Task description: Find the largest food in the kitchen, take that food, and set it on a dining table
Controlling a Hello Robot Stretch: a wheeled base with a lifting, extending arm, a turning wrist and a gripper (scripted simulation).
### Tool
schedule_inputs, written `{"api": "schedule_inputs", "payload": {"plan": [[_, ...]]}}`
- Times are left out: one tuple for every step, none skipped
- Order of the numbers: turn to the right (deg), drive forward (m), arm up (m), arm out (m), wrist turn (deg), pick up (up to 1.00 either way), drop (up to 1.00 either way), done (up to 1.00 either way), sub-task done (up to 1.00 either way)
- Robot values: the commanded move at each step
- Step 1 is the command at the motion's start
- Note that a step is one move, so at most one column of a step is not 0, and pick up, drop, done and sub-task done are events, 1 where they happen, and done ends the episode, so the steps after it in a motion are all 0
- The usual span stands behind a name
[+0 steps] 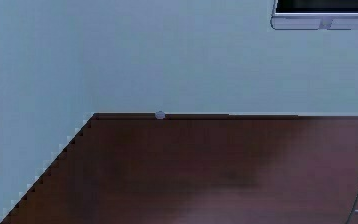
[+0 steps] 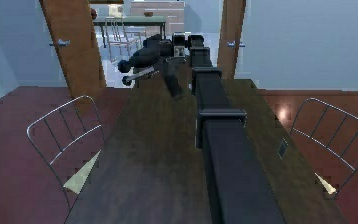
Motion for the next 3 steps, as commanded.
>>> {"api": "schedule_inputs", "payload": {"plan": [[0.0, 0.00, 0.00, 0.00, 39.0, 0.00, 0.00, 0.00, 0.00], [0.0, 0.00, -0.02, 0.00, 0.0, 0.00, 0.00, 0.00, 0.00], [0.0, 0.00, -0.32, 0.00, 0.0, 0.00, 0.00, 0.00, 0.00]]}}
